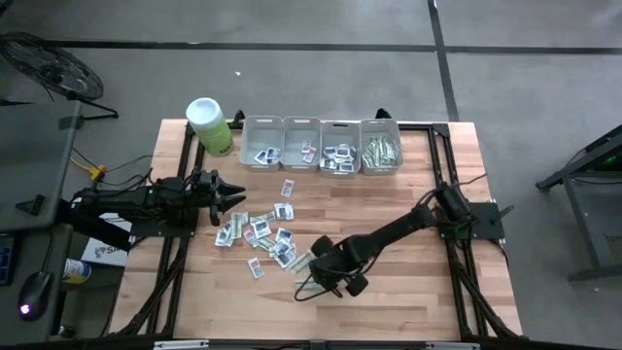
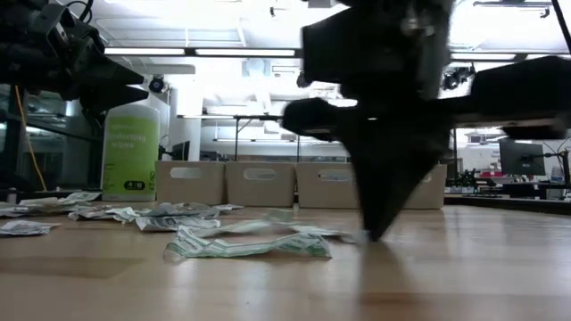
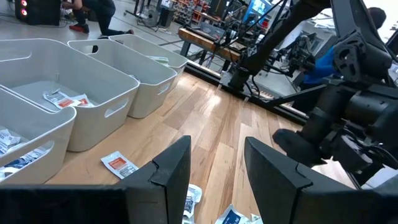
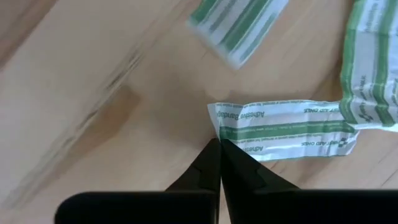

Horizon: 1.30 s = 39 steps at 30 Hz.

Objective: Pick & Place First Aid Supplies
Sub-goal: Put the bandage into the right gray bin

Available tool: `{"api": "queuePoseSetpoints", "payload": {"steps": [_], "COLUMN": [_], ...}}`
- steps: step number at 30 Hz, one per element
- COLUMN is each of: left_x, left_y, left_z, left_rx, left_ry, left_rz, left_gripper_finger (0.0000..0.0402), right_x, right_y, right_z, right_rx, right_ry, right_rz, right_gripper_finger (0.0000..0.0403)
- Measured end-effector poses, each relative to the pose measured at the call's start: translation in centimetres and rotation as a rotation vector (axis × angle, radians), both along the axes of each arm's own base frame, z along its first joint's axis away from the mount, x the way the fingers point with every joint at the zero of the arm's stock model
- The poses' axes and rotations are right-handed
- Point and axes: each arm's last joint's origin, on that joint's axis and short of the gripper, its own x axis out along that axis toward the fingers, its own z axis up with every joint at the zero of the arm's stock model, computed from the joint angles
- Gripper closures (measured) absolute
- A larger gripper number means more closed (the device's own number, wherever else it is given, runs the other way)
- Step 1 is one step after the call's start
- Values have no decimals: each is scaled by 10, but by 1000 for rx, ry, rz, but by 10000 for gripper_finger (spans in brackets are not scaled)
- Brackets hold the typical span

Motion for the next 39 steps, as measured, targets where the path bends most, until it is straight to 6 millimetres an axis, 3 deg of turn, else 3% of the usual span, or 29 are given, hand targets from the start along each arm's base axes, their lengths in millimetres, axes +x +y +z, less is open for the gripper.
{"api": "queuePoseSetpoints", "payload": {"steps": [16, 24, 30, 39], "left_x": [0, 0, 0, 0], "left_y": [0, 0, 0, 0], "left_z": [0, 0, 0, 0], "left_rx": [0, 0, 0, 0], "left_ry": [0, 0, -1, 0], "left_rz": [0, 0, 0, 0], "left_gripper_finger": [252, 252, 252, 252], "right_x": [-54, -64, -76, -106], "right_y": [39, 20, -9, -55], "right_z": [34, 58, 68, 87], "right_rx": [-47, -126, -159, -340], "right_ry": [130, 102, 69, -127], "right_rz": [-434, -562, -634, -797], "right_gripper_finger": [403, 403, 403, 403]}}
